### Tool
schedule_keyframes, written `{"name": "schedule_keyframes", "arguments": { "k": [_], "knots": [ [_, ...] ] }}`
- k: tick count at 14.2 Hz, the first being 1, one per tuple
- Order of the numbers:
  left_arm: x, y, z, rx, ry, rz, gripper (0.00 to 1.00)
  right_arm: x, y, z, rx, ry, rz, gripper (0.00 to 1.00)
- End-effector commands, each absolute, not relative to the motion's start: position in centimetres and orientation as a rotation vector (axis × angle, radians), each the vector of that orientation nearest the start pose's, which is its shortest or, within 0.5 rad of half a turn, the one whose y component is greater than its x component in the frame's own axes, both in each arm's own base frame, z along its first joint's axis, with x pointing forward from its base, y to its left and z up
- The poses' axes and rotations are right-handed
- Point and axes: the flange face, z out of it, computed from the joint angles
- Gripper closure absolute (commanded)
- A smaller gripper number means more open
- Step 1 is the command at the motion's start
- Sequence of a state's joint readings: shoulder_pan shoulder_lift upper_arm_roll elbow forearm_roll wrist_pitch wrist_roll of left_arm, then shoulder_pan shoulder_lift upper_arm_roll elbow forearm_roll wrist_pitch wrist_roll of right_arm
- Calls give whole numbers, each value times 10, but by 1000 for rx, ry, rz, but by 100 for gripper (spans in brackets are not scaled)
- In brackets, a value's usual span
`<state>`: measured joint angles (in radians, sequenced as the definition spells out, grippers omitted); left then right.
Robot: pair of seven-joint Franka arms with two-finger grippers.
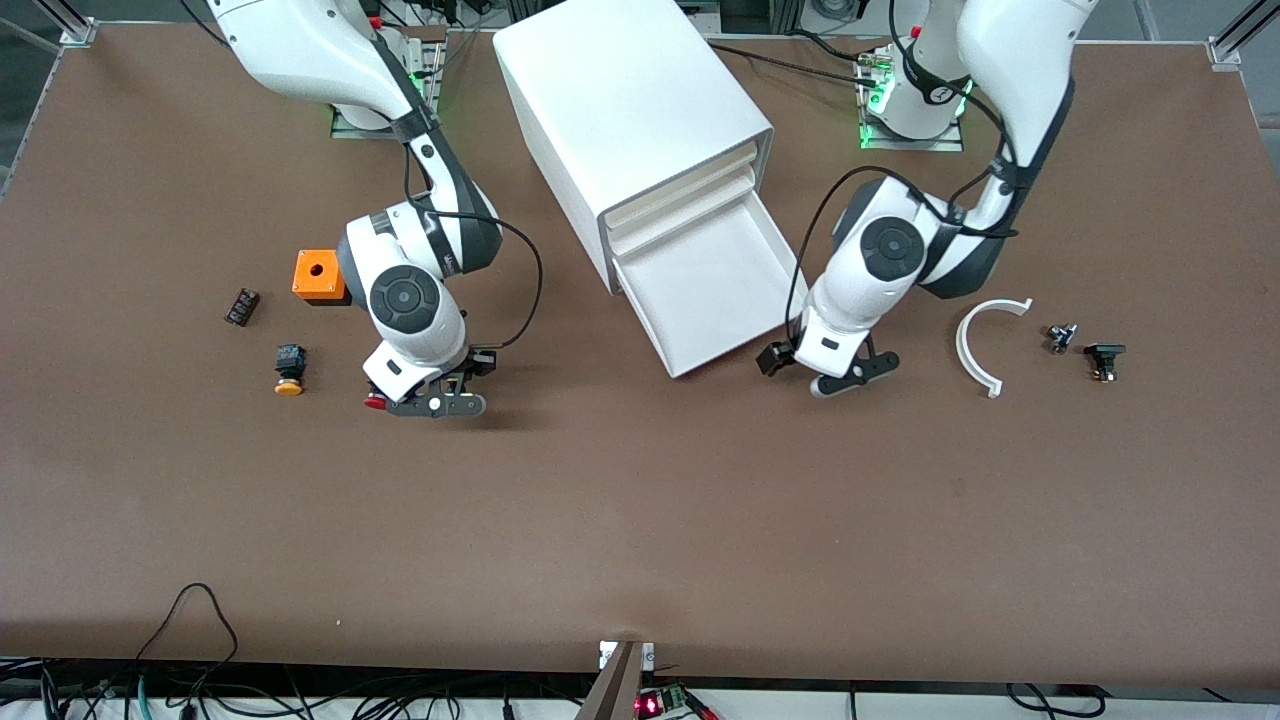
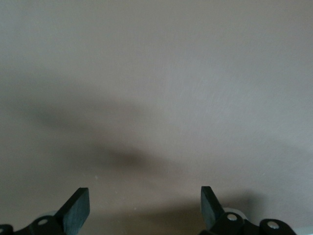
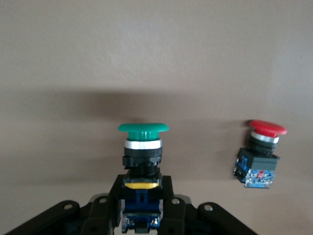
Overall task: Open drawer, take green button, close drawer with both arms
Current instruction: 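Lift the green button out with the right gripper while the left gripper reaches the drawer, then place the green button on the table while the left gripper pushes the drawer shut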
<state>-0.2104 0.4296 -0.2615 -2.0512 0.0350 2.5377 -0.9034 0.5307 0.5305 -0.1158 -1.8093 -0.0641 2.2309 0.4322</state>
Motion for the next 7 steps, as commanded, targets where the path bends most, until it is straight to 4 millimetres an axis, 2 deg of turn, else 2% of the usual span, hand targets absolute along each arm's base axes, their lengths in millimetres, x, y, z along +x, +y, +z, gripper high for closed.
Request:
{"name": "schedule_keyframes", "arguments": {
  "k": [1, 2, 3, 5, 6, 7],
  "knots": [
    [509, -286, 237, -3157, -729, -4, 0, 552, 244, 226, -3271, -82, 6, 75],
    [499, -294, 236, -3160, -716, 15, 0, 545, 240, 214, -3271, -113, -32, 75],
    [494, -294, 235, -3149, -742, 23, 0, 537, 236, 204, -3262, -134, -63, 75],
    [475, -315, 234, -3152, -748, 57, 0, 534, 228, 196, -3249, -125, -97, 74],
    [471, -320, 240, -3149, -770, 56, 0, 534, 227, 194, -3249, -121, -97, 66],
    [458, -332, 244, -3161, -724, 65, 0, 536, 226, 196, -3246, -92, -103, 38]
  ]
}}
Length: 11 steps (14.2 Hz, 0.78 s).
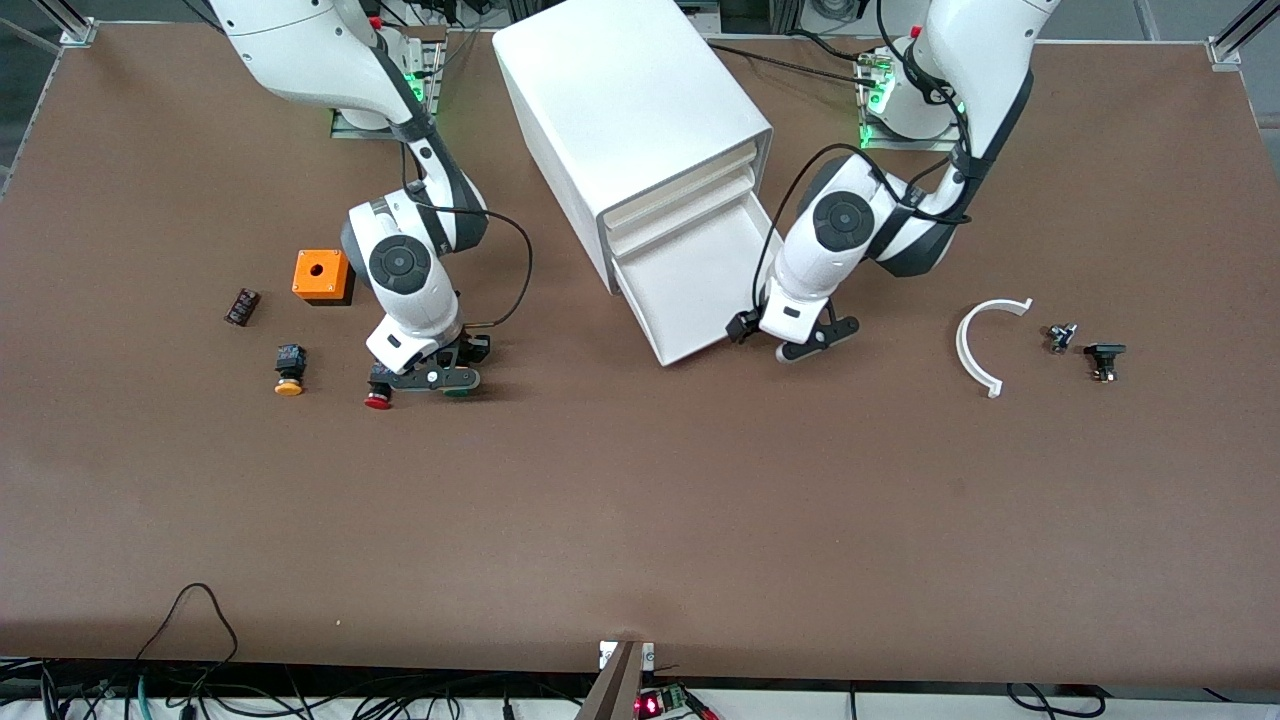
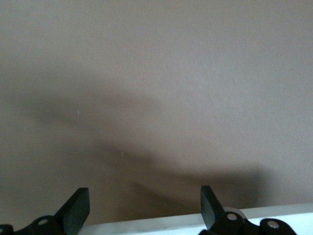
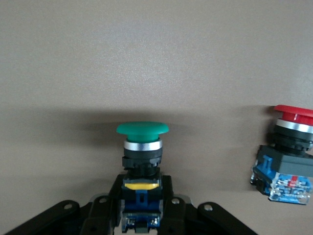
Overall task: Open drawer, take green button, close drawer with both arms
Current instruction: 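Place the green button on the table while the left gripper pushes the drawer shut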
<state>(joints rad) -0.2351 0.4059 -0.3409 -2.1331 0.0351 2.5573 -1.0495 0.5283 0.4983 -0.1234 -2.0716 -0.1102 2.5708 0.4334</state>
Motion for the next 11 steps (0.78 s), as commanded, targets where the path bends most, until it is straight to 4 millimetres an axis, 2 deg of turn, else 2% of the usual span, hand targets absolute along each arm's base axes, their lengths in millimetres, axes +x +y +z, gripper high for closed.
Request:
{"name": "schedule_keyframes", "arguments": {
  "k": [1, 4, 6, 8, 11],
  "knots": [
    [445, -346, 250, -3179, -676, 71, 0, 539, 228, 202, -3243, -71, -116, 0],
    [416, -372, 249, -3202, -558, 112, 0, 551, 233, 240, -3250, -1, -114, 0],
    [407, -375, 245, -3196, -557, 135, 0, 566, 236, 273, -3272, 29, -68, 0],
    [395, -379, 242, -3177, -527, 174, 0, 586, 236, 317, -3289, 59, -37, 0],
    [369, -401, 244, -3176, -402, 226, 0, 612, 225, 385, -3308, 142, 43, 0]
  ]
}}
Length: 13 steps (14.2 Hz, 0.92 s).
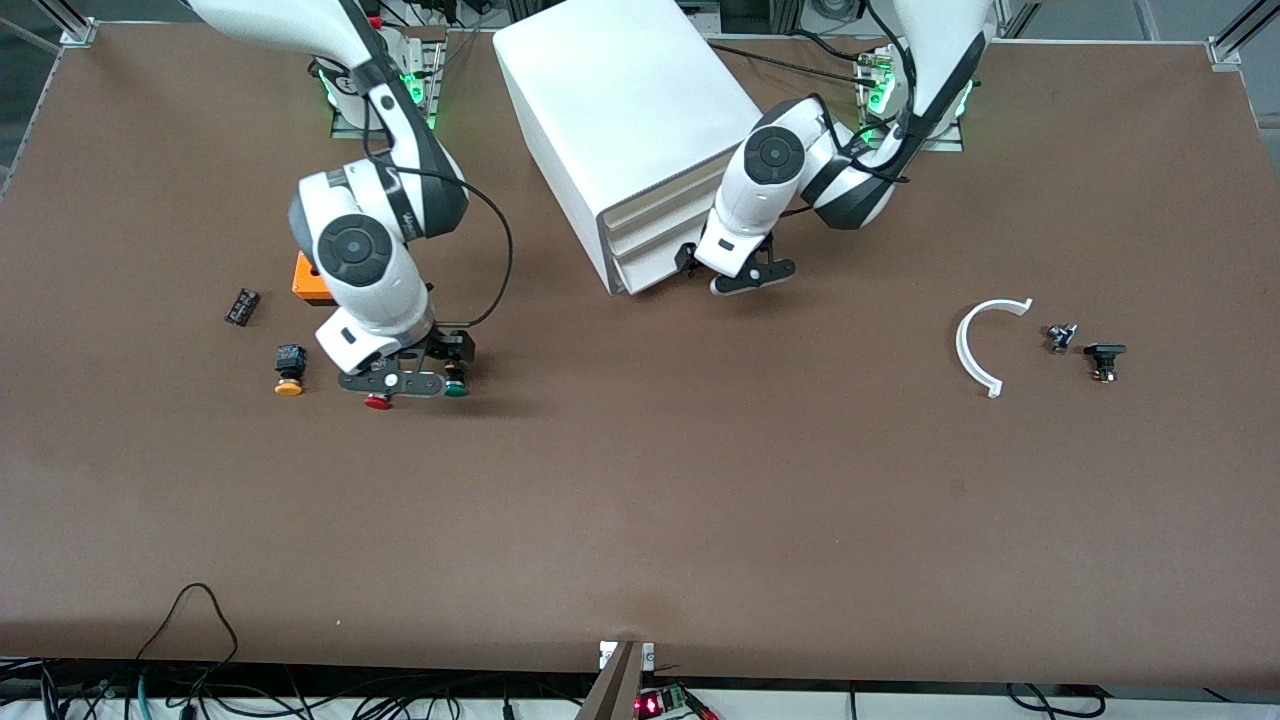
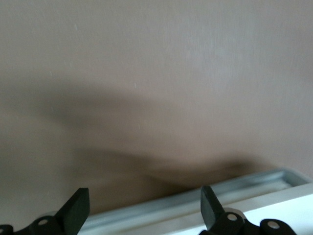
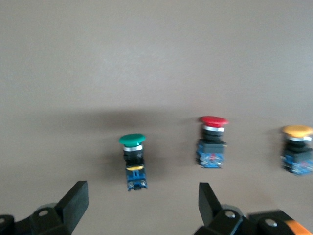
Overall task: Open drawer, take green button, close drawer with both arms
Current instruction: 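Place the green button on the table while the left gripper pushes the drawer shut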
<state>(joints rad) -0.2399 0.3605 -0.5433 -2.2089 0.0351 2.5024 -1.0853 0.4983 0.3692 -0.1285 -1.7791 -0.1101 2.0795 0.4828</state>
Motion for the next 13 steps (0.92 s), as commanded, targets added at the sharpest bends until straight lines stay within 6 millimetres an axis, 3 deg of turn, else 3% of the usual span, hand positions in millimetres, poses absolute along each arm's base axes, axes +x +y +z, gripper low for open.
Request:
{"name": "schedule_keyframes", "arguments": {
  "k": [1, 4, 5, 6, 8, 10, 11, 13],
  "knots": [
    [365, -405, 246, -3182, -384, 227, 0, 616, 223, 404, -3310, 157, 70, 0],
    [377, -395, 247, -3181, -426, 217, 0, 628, 201, 463, -3310, 175, 69, 0],
    [387, -390, 250, -3186, -446, 191, 0, 631, 184, 484, -3302, 189, 52, 0],
    [413, -373, 260, -3191, -529, 146, 0, 631, 165, 505, -3286, 234, 16, 0],
    [482, -324, 304, -3204, -754, -29, 0, 625, 128, 533, -3258, 301, 22, 0],
    [522, -281, 345, -3193, -906, -175, 0, 619, 99, 551, -3258, 306, 4, 0],
    [537, -259, 363, -3186, -927, -233, 0, 617, 77, 556, -3254, 329, 6, 0],
    [547, -221, 399, -3189, -735, -322, 0, 616, 35, 554, -3260, 260, 62, 0]
  ]
}}
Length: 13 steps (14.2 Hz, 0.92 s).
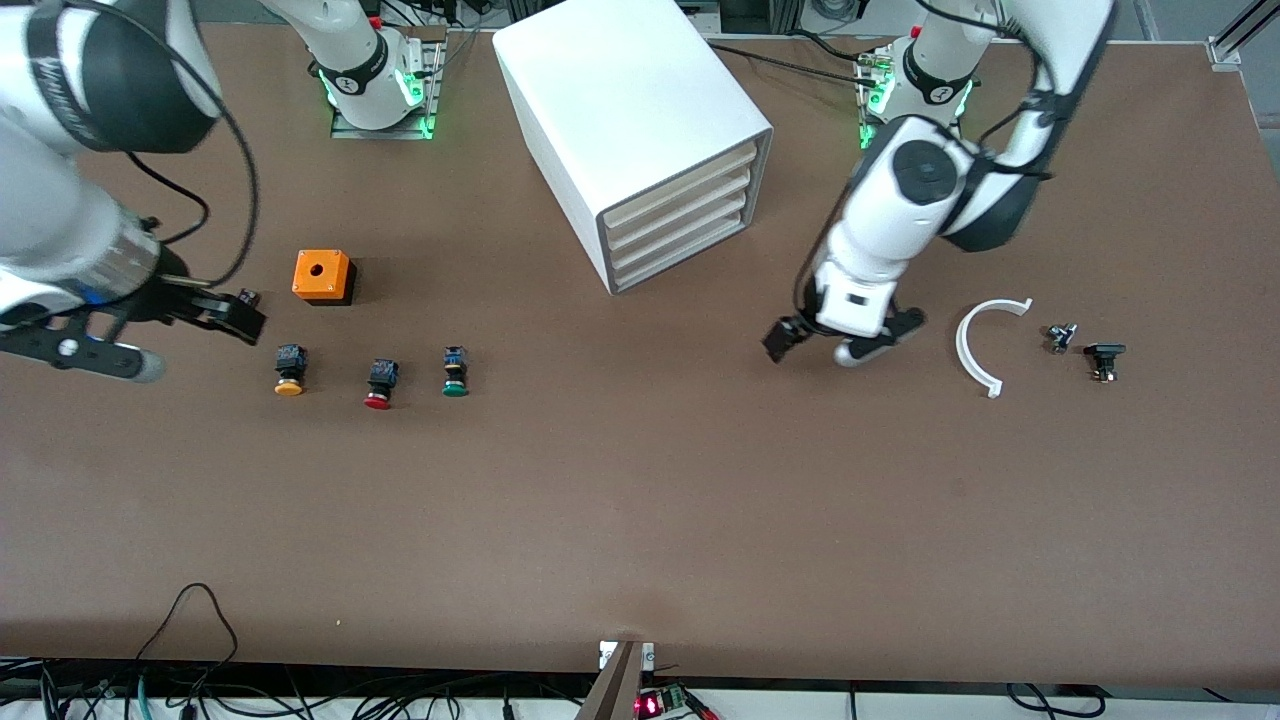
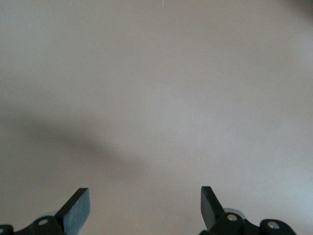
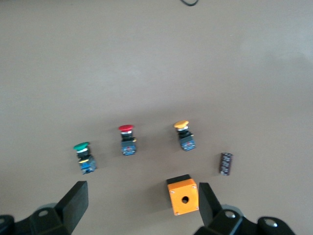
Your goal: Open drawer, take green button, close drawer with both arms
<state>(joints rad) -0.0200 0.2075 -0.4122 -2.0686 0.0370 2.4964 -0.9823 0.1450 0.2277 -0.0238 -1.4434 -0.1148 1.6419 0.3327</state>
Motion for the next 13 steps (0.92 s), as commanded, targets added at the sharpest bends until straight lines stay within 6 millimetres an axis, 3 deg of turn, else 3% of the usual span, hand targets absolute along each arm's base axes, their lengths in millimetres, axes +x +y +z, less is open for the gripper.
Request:
{"name": "schedule_keyframes", "arguments": {
  "k": [1, 3, 6, 9, 11, 13],
  "knots": [
    [553, -194, 419, -3178, -646, -357, 0, 616, 15, 550, -3265, 182, 89, 0],
    [560, -161, 471, -3145, -484, -331, 0, 614, -9, 540, -3252, 195, 127, 0],
    [560, -104, 542, -3104, -290, -186, 0, 591, -23, 534, -3218, 188, 79, 0],
    [551, -42, 578, -3095, -129, -142, 0, 581, -46, 532, -3213, 67, 56, 0],
    [542, -22, 591, -3092, -57, -138, 0, 581, -44, 532, -3206, 67, 53, 0],
    [540, -15, 593, -3090, -29, -131, 0, 579, -41, 536, -3202, 76, 45, 0]
  ]
}}
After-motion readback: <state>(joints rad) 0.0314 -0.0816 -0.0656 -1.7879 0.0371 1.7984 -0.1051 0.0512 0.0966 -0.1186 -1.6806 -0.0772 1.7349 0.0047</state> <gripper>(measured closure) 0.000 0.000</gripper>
